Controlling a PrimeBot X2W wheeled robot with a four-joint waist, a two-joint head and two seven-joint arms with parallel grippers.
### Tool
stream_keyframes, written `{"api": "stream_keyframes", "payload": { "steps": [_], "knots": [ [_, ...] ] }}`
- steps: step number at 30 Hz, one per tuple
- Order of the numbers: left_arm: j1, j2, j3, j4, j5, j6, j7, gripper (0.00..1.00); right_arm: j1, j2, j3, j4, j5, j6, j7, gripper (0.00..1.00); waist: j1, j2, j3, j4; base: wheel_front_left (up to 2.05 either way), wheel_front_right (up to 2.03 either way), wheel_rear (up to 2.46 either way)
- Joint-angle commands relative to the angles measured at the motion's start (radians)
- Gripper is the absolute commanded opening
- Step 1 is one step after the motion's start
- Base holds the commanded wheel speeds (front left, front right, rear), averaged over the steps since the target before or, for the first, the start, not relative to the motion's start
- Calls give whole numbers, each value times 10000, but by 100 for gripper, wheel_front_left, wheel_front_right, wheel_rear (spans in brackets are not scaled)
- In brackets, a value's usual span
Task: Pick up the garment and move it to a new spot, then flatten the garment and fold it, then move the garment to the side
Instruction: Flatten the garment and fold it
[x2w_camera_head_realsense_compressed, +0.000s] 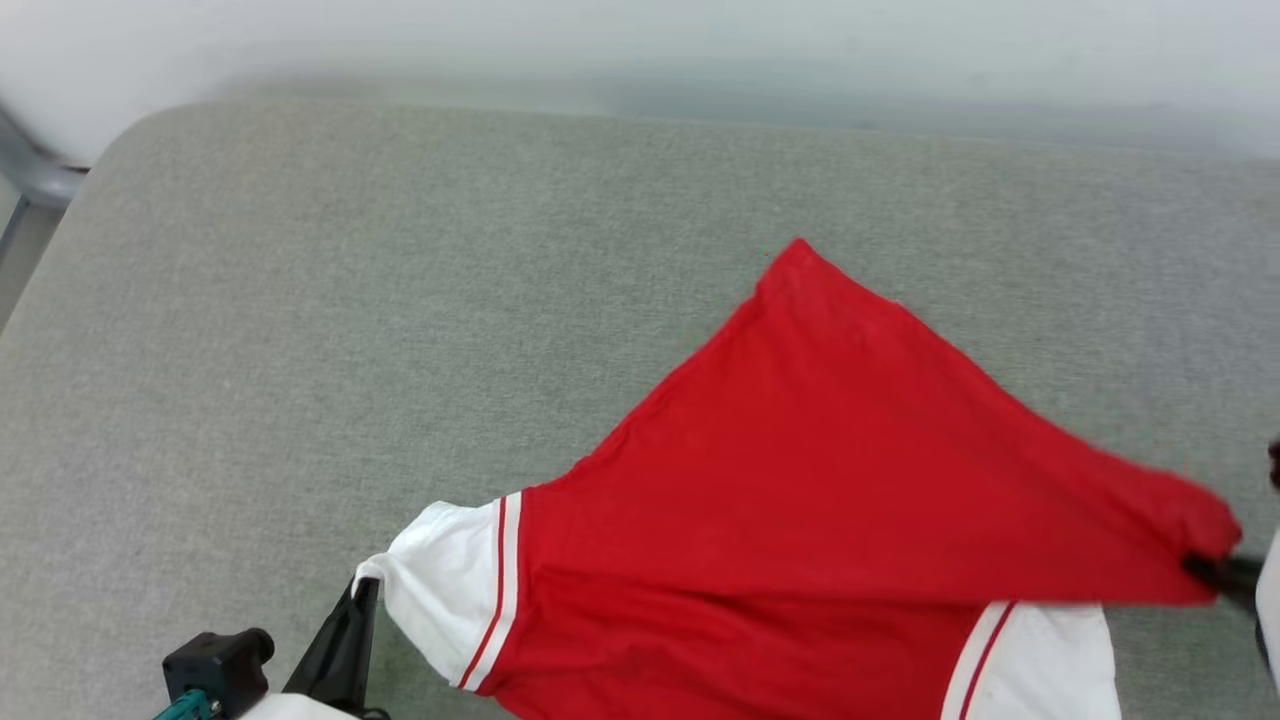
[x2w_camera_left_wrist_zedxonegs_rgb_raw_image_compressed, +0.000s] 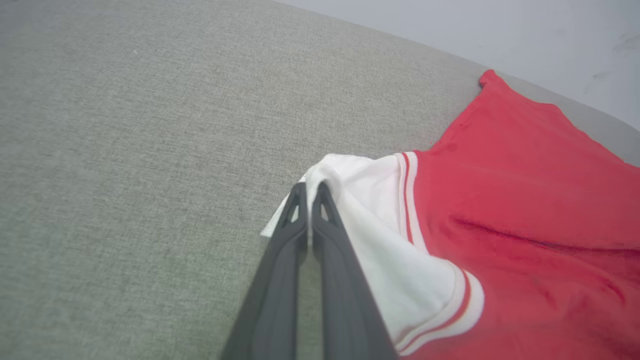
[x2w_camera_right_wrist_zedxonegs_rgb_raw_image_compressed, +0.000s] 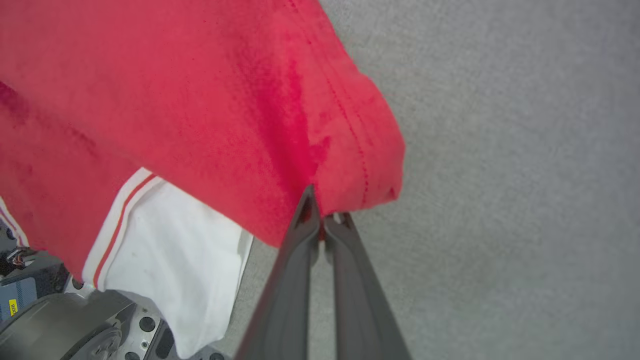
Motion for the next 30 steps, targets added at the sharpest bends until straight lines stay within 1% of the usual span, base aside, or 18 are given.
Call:
{"api": "stream_keyframes", "payload": {
  "steps": [1, 7, 11, 16, 19, 20, 21, 24, 30],
  "knots": [
    [134, 73, 56, -28, -48, 55, 12, 0, 572, 151, -217, -122, -68, -11, -82, 0, 1, 0, -150, -164, 0, 0, 0],
    [360, 183, 118, -184, -91, 153, 34, 0, 2989, 870, -1161, -452, -228, -11, 23, 0, 1, 0, -254, -349, 0, 0, 0],
    [390, 230, 113, -249, -87, 197, 70, 0, 4267, 1404, -1462, -485, -393, -11, 203, 0, 1, 0, -241, -387, 0, 0, 0],
    [326, 249, 95, -267, -83, 220, 67, 0, 4914, 1874, -1538, -255, -648, -11, 177, 0, 1, 0, -200, -405, 0, 0, 0],
    [297, 256, 87, -257, -90, 236, 68, 0, 4853, 2074, -1610, -100, -857, -11, -112, 0, 1, 0, -190, -420, 0, 0, 0],
    [302, 262, 91, -253, -98, 233, 68, 0, 4732, 2193, -1713, -64, -899, -11, -269, 15, 1, 0, -196, -431, 0, 0, 0],
    [309, 270, 86, -251, -97, 240, 67, 0, 4619, 2253, -1800, -69, -951, -11, -421, 100, 1, 0, -208, -435, 0, 0, 0],
    [321, 287, 68, -265, -79, 279, 64, 0, 4279, 2378, -2118, -238, -1051, -11, -800, 100, 1, 0, -255, -425, 0, 0, 0],
    [229, 260, -13, -445, 13, 320, 57, 0, 3218, 2413, -2929, -1003, -946, -10, -1474, 100, 1, 0, -268, -302, 0, 0, 0]
  ]
}}
